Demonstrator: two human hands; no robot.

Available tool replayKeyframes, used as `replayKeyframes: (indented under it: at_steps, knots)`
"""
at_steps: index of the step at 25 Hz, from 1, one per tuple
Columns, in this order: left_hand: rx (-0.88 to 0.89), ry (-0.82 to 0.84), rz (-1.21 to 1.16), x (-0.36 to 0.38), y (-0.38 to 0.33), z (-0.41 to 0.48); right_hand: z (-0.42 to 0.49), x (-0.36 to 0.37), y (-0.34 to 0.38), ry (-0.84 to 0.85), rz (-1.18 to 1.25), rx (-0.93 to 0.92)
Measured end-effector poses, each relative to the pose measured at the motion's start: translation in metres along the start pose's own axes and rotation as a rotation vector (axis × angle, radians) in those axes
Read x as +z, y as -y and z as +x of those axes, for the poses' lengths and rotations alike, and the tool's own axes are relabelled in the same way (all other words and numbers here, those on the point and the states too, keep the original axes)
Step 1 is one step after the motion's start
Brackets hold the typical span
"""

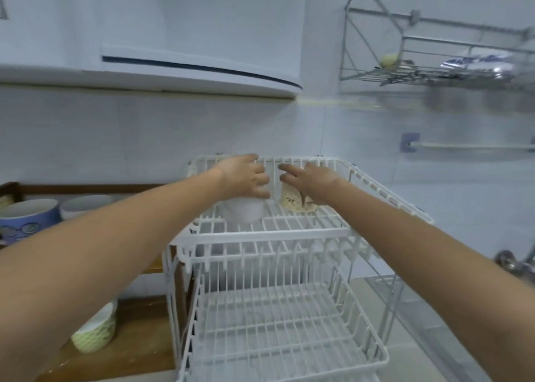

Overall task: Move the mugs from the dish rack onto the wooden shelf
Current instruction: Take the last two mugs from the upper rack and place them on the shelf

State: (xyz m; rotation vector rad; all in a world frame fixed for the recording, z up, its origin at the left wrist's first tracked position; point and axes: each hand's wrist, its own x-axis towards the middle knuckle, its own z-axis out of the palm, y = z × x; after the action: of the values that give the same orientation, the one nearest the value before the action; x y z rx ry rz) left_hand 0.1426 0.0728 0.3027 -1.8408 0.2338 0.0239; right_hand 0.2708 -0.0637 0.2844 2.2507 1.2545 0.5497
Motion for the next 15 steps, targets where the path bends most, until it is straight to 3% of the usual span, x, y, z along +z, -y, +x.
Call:
replayKeyframes:
  at_steps: [5,9,12,15]
  knots:
    - [-0.015,0.032,0.047,-0.002,-0.002,0.008,0.019,0.011,-0.003,0.091,-0.359,-0.011]
    - [-0.108,0.069,0.015,-0.002,0.001,-0.002,0.023,0.016,-0.002,0.038,-0.622,-0.003]
    - [-0.283,0.067,-0.145,-0.002,0.003,-0.019,0.007,0.006,-0.018,0.001,-0.484,0.029]
    - [-0.546,-0.08,-0.516,-0.003,0.005,-0.047,-0.023,-0.006,-0.043,-0.08,-0.057,0.148]
